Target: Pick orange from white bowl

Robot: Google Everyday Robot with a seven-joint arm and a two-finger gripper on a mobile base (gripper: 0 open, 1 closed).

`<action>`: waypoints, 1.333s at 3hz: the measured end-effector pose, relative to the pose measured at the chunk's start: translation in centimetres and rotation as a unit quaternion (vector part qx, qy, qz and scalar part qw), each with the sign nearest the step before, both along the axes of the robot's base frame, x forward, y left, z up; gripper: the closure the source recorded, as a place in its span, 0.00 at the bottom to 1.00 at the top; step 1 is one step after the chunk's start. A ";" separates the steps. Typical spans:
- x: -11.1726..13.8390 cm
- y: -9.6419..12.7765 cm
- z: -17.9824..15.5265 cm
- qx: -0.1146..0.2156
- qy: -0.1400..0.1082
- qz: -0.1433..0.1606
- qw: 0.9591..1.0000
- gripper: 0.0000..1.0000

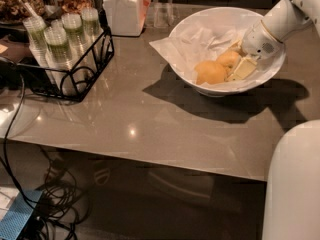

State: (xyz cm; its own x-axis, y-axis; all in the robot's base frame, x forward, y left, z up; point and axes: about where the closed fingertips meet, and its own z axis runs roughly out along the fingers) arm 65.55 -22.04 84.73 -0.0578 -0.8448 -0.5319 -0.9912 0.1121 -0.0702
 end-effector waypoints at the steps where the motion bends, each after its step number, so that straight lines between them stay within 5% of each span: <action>1: 0.2 -0.4 0.6 0.007 -0.014 -0.011 1.000 0.90; 2: 0.1 -1.1 3.3 0.044 -0.033 -0.047 0.997 1.00; 4: -4.1 -2.5 11.6 0.142 -0.101 -0.071 0.982 1.00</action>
Offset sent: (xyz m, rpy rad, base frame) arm -0.0112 -0.0255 0.0738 0.1845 -0.0916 -0.1861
